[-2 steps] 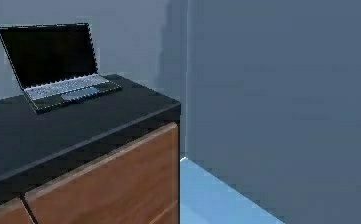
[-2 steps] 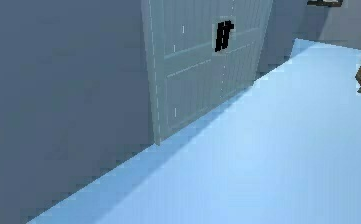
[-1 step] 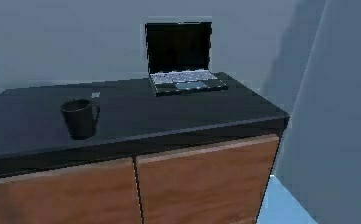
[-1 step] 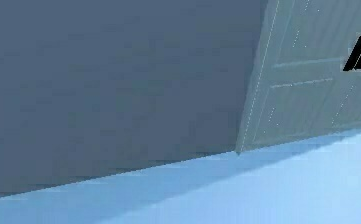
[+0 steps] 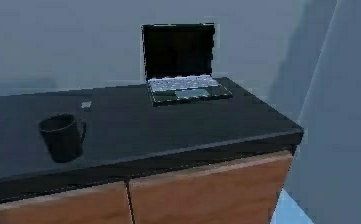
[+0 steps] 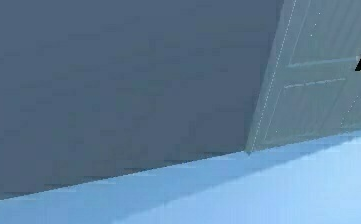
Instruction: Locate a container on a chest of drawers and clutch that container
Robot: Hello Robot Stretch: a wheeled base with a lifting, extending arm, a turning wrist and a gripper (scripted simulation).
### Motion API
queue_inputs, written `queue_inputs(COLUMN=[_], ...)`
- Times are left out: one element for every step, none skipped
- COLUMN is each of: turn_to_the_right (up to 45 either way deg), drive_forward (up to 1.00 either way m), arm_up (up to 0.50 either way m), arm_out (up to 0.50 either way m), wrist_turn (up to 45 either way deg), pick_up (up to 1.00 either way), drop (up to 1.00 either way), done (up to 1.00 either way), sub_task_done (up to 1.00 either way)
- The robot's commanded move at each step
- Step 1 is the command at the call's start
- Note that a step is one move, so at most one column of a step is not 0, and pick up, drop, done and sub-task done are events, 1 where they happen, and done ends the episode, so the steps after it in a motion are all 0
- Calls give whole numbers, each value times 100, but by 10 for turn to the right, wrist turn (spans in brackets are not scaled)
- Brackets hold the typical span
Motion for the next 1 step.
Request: queue_inputs(turn_to_the_right=[-450], drive_forward=[0], arm_up=[0], arm_out=[0], wrist_turn=[0], pick_up=[0], drop=[0], done=[0], sub_task_done=[0])
